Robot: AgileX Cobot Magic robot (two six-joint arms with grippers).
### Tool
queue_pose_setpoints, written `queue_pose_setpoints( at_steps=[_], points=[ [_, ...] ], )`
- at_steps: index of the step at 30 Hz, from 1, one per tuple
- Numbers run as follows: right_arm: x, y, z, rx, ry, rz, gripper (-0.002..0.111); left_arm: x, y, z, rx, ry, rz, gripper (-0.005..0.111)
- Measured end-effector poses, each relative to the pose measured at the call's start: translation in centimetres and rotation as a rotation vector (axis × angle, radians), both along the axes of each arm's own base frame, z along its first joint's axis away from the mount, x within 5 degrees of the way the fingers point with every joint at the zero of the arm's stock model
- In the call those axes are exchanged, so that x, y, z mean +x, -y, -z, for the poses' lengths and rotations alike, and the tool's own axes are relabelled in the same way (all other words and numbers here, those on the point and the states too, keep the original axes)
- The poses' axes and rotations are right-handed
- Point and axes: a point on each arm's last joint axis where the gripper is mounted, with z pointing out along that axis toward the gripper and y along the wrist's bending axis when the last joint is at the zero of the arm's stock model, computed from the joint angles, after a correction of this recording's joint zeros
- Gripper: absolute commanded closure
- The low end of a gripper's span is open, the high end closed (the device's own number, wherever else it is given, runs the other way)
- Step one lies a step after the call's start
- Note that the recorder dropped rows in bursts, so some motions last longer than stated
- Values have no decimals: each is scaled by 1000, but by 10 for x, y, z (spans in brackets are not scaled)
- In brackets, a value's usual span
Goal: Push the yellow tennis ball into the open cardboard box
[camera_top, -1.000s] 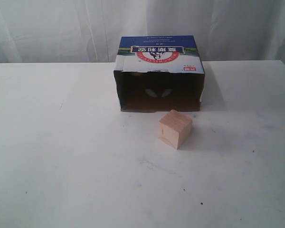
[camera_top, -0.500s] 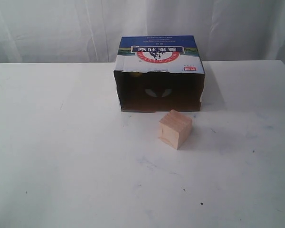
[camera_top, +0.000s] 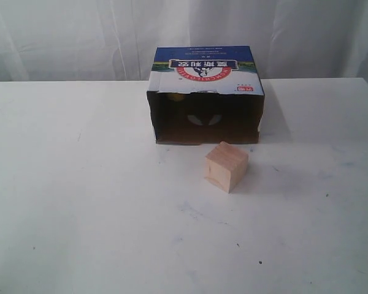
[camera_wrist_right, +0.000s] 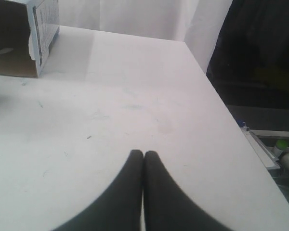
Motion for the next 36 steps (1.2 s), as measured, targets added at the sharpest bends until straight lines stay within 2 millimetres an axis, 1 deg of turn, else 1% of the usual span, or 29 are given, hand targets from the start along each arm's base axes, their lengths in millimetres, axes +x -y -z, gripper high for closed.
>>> queue_pose_setpoints(
  at_steps=[36],
  points=[
    [0, 0, 0, -8, -1, -2, 108, 0, 0, 0, 2, -2, 2, 107]
  ],
)
